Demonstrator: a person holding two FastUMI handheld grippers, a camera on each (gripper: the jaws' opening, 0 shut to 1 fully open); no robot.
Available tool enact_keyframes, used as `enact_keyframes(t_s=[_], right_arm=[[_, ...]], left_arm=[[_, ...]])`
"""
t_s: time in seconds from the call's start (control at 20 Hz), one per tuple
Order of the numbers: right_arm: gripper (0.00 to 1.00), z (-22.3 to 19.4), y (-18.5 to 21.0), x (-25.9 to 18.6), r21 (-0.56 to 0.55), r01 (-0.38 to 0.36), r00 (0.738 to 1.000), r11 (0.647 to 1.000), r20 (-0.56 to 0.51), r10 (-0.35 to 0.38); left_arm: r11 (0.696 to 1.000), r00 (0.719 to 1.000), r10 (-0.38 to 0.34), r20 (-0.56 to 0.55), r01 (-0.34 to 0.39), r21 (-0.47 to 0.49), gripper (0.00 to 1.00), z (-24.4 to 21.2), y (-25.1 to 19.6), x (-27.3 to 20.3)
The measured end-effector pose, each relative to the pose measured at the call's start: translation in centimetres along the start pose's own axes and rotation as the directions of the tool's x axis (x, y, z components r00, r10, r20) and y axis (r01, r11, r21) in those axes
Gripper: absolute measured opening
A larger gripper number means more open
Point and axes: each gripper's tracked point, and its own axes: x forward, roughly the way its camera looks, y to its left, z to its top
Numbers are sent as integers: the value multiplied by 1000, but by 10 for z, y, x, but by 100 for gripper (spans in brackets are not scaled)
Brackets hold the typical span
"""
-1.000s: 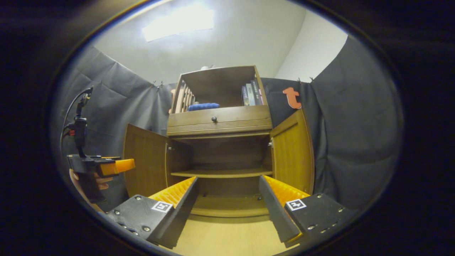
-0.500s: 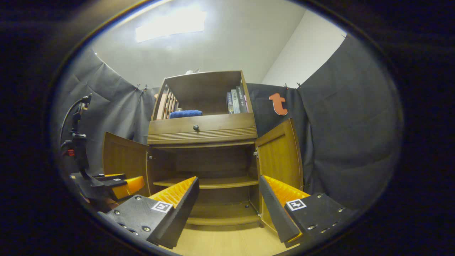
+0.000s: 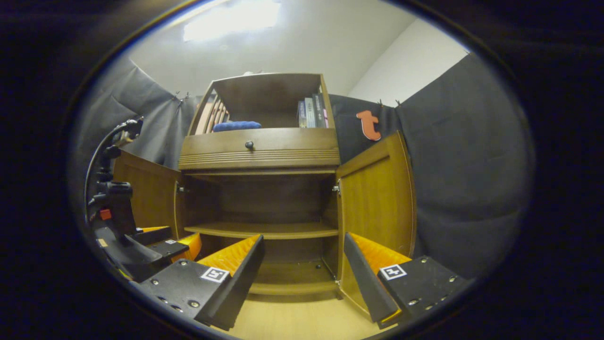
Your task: Open the right door of the double-door shoe cabinet with the right hand, and open the left door with the left hand.
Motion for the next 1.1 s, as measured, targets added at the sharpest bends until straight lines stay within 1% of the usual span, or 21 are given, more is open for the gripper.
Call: enact_keyframes(t_s=[0.15, 0.3, 0.55, 0.6, 0.7, 0.85, 0.9, 0.95, 1.1], right_arm=[[100, -7, -3, 12, -18, 11, 1000, 1000, -19, -11], [100, -21, -5, 25, -25, 23, 999, 999, -44, -24], [100, -49, -1, 43, -13, -2, 994, 1000, -106, 1], [100, -54, -1, 45, -12, -5, 993, 1000, -115, 4], [100, -60, 1, 51, -12, -3, 992, 1000, -124, 2], [100, -70, 4, 57, -8, -19, 992, 1000, -124, 18], [100, -74, 4, 60, -4, -24, 992, 1000, -122, 23], [100, -79, 4, 63, 2, -23, 992, 1000, -126, 24], [100, -94, 3, 71, 18, -16, 989, 1000, -144, 18]], left_arm=[[1000, 1000, -22, -3, 22, 0, 91, -1, -5, 5], [999, 999, -32, -41, 31, -9, 91, -11, -8, 10], [1000, 996, -17, -92, 15, -24, 92, -27, -3, 26], [1000, 996, -12, -92, 11, -19, 94, -27, -1, 28], [1000, 997, -1, -82, 0, -17, 94, -25, 4, 31], [999, 998, -29, -62, 28, -22, 92, -27, -7, 42], [999, 997, -42, -59, 41, -21, 95, -30, -12, 48], [999, 997, -42, -72, 41, -17, 92, -36, -13, 53], [998, 993, -52, -101, 49, -25, 94, -47, -18, 62]])
